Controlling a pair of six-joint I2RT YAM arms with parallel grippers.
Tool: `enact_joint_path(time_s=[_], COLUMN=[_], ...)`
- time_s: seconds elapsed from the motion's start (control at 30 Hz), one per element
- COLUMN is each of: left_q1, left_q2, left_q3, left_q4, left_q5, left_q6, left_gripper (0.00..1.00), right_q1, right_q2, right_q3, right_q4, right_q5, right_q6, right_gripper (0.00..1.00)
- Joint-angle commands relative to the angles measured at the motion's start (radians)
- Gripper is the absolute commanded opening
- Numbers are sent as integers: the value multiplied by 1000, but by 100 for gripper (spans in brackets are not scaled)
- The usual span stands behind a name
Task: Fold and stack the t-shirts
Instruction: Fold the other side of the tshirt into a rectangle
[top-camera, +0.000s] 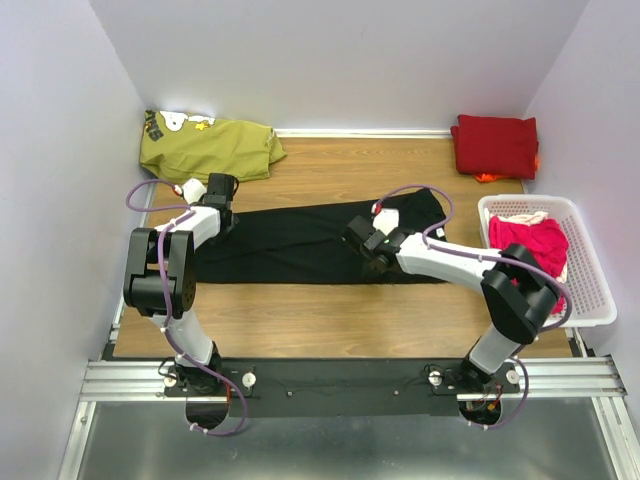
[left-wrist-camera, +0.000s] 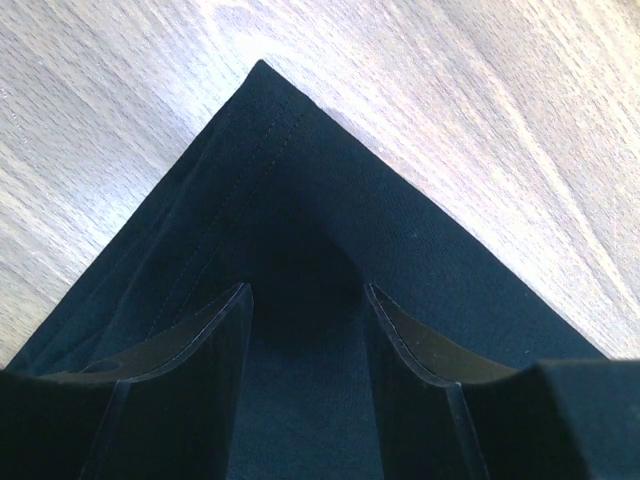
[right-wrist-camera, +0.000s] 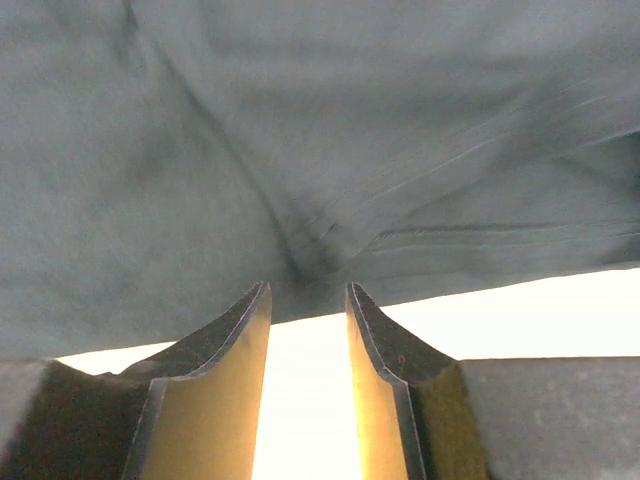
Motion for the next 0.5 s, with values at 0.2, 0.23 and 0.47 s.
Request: enact_joint_path(time_s=[0.2, 0.23, 0.47], left_q1=[2, 2, 2], left_q2=[4, 1, 1], left_q3=[10, 10, 7], left_q4=[9, 9, 9], left_q5=[1, 1, 0], left_q6=[18, 18, 21], left_gripper=[57, 56, 57], right_q1=[-33, -34, -49], right_q2=[17, 31, 94], right_q3=[125, 128, 123], right_q4=[-56, -58, -50], right_q5=[216, 216, 215], right_q6=[-28, -31, -25], right_gripper=[45, 44, 42])
